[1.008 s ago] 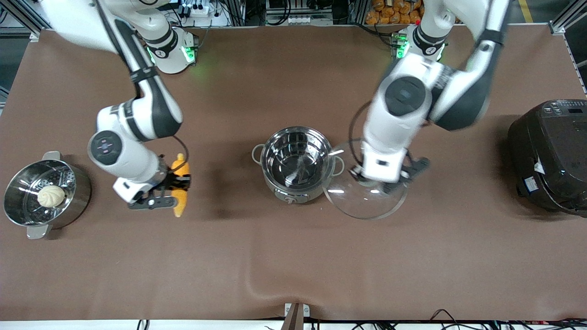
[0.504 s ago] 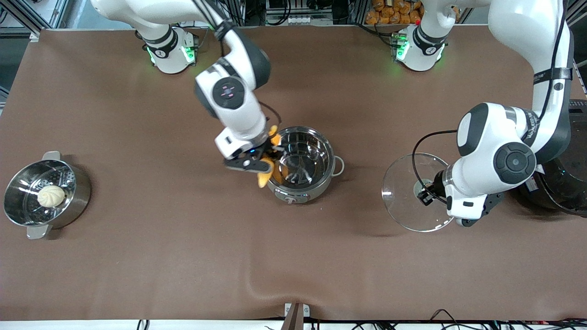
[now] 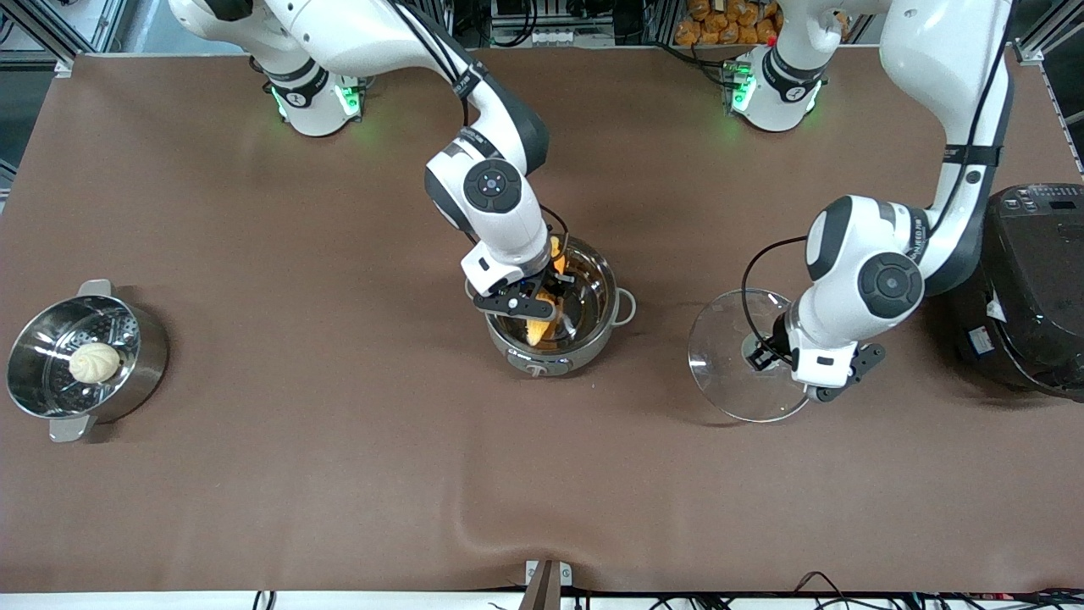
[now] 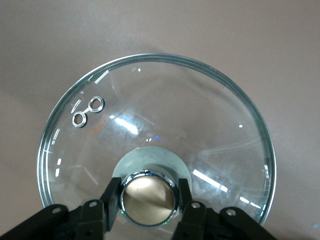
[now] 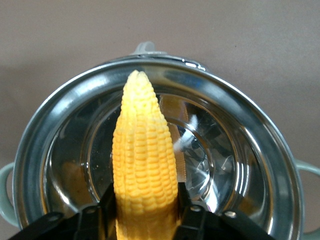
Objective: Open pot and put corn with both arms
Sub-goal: 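Lower the corn into the pot and open the right gripper, then set the glass lid on the table with the left gripper and release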
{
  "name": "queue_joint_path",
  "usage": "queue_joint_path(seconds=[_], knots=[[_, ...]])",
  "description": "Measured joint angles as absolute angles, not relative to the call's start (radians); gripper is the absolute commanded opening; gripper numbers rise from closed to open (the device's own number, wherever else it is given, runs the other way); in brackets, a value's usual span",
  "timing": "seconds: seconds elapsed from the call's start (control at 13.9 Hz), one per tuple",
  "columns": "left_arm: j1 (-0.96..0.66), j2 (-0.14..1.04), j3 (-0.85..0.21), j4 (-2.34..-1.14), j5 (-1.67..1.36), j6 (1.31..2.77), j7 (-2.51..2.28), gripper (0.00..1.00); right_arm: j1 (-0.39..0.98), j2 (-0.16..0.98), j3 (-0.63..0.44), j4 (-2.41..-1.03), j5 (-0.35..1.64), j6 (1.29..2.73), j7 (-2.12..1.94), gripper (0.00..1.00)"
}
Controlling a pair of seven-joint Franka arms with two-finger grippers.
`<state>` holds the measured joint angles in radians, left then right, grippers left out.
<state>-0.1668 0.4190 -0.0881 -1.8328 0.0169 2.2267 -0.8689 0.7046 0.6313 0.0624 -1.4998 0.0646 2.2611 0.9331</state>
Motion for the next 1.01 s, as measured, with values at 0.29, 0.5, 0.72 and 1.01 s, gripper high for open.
queue_joint_path(seconds=[0.29, 0.5, 0.72, 1.01], knots=[[-0.156, 0.423, -0.080, -1.909, 0.021, 2.328, -0.869, 0.00, 0.697, 0.630, 0.044, -1.468, 0.056, 2.168, 0.925, 1.00], [-0.144, 0.449, -0.074, -1.921, 0.040, 2.384, -0.869, 0.00, 0.686, 0.590, 0.010, -1.430, -0.056, 1.957, 0.864, 1.00], [-0.141, 0.478, -0.073, -1.921, 0.068, 2.398, -0.869, 1.00, 0.610, 0.511, -0.005, -1.422, -0.079, 1.859, 0.811, 1.00], [-0.140, 0.469, -0.073, -1.911, 0.100, 2.399, -0.869, 1.00, 0.387, 0.472, -0.011, -1.425, -0.081, 1.849, 0.568, 1.00]])
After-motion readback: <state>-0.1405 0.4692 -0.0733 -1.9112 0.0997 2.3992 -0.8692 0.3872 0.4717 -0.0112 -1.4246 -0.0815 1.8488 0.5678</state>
